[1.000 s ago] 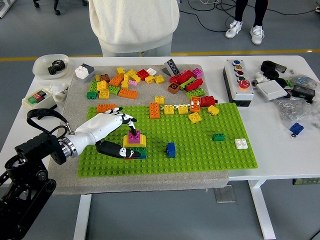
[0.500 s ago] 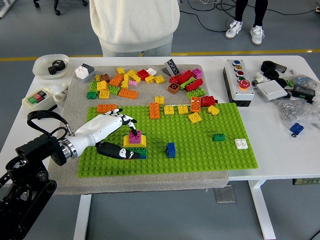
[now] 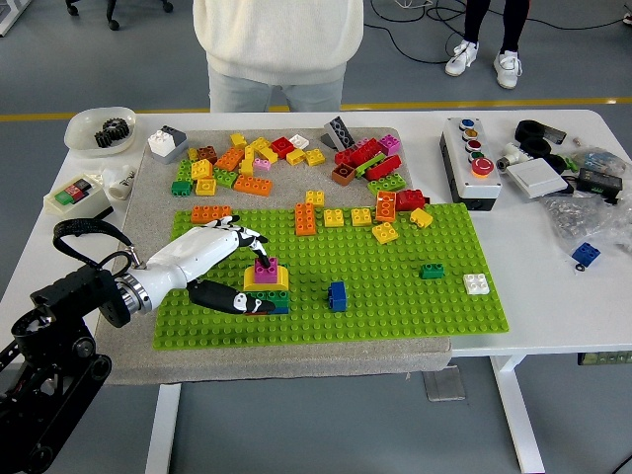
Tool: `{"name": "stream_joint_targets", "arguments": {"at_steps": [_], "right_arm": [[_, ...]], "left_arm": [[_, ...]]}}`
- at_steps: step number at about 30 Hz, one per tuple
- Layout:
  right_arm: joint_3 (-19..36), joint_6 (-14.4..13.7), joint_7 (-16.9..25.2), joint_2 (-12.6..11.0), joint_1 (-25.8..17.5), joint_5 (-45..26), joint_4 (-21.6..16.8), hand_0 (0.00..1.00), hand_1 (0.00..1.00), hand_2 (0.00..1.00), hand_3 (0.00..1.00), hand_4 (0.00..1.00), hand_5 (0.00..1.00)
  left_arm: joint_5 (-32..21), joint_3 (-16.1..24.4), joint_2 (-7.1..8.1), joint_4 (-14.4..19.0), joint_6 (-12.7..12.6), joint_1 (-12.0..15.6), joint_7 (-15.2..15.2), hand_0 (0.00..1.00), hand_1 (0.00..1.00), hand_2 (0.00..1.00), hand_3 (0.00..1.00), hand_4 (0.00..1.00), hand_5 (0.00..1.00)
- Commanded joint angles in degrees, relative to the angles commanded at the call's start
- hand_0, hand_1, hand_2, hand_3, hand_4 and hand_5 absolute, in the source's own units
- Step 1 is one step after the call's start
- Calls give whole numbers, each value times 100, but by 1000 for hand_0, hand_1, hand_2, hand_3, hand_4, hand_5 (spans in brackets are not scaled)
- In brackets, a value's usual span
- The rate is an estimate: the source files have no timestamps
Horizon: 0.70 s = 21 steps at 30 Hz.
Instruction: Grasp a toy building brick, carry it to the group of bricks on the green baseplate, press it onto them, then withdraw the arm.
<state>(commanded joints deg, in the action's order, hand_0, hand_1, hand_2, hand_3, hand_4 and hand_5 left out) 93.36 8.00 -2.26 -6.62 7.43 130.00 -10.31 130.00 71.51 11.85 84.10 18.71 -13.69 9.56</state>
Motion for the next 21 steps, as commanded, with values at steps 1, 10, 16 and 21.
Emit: {"name": "stream_joint_targets", "arguments": {"at_steps": [1, 10, 16, 21], "right_arm": [[0, 0, 0, 0, 0, 0, 0, 752, 651, 723, 639, 902, 468], [12, -6, -4, -3, -7, 0, 0, 752, 651, 723, 639, 902, 467], [9, -1, -5, 0, 1, 0, 0, 753, 651, 723, 639, 902, 466], [4, 7, -8, 5, -3, 0, 0, 752, 651, 722, 640, 902, 467]], "left_arm": [[0, -1, -1, -9, 11, 0, -3, 998, 888, 838, 567, 998, 604], [0, 51, 2, 96, 18, 17, -22, 998, 887, 838, 567, 998, 601], [-124, 114, 16, 320, -67, -6, -38, 998, 879, 827, 567, 998, 603], [-384, 166, 16, 451, -124, -32, -47, 998, 872, 816, 567, 998, 598]]}}
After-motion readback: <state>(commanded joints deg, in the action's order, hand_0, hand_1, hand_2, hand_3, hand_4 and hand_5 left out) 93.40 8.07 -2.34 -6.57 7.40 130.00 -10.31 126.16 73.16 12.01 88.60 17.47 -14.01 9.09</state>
